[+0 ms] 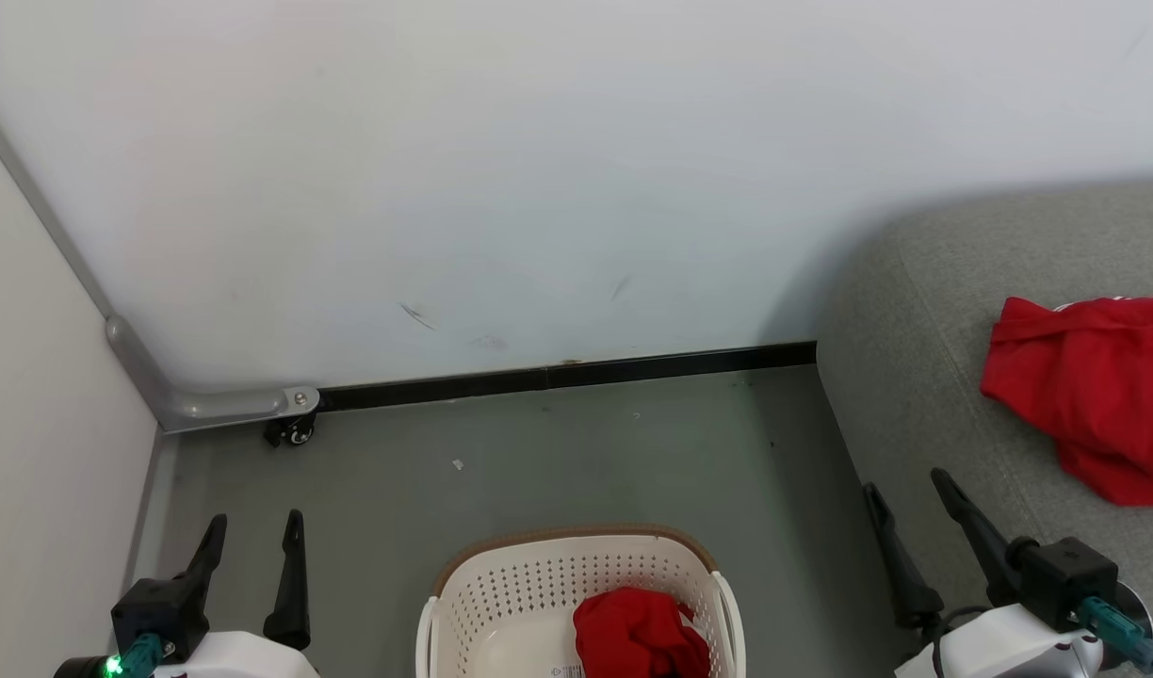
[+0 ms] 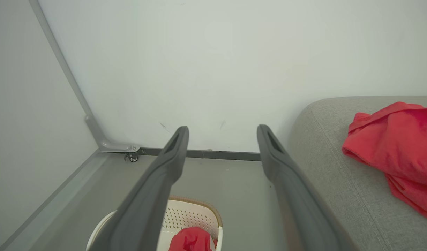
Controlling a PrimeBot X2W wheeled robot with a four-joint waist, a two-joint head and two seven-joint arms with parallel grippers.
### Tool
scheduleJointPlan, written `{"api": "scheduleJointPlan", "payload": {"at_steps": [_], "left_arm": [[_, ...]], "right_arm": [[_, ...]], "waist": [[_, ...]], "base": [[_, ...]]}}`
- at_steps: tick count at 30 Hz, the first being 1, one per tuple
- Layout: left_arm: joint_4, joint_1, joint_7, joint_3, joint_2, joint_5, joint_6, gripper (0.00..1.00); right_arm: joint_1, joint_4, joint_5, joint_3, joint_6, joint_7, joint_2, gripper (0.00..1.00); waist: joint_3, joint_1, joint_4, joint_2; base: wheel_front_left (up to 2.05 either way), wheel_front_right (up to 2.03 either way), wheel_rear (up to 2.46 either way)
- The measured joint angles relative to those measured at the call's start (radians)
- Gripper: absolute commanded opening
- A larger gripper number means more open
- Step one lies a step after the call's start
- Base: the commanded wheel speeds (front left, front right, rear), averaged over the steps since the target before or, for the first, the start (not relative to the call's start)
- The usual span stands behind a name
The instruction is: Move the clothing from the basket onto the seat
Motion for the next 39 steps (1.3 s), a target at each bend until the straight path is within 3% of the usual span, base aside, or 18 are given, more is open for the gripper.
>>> {"api": "scheduleJointPlan", "payload": {"at_steps": [16,21,39], "left_arm": [[-0.002,0.005,0.022,-0.039,0.003,0.005,-0.004,1.00],[0.005,-0.050,0.055,-0.073,-0.004,0.020,-0.024,1.00],[0.137,-0.261,0.153,-0.226,-0.138,0.066,-0.109,1.00]], "right_arm": [[0.003,-0.042,0.011,-0.010,0.000,0.010,0.000,1.00],[0.002,-0.059,0.019,-0.013,0.000,0.013,0.001,1.00],[-0.060,-0.173,0.016,-0.068,0.000,0.027,0.001,1.00]], "waist": [[0.044,0.0000,-0.002,0.0000],[0.070,0.0000,-0.006,0.0000],[0.205,0.0000,-0.044,0.0000]], "base": [[0.00,0.00,0.00],[0.00,0.00,0.00],[0.00,0.00,0.00]]}}
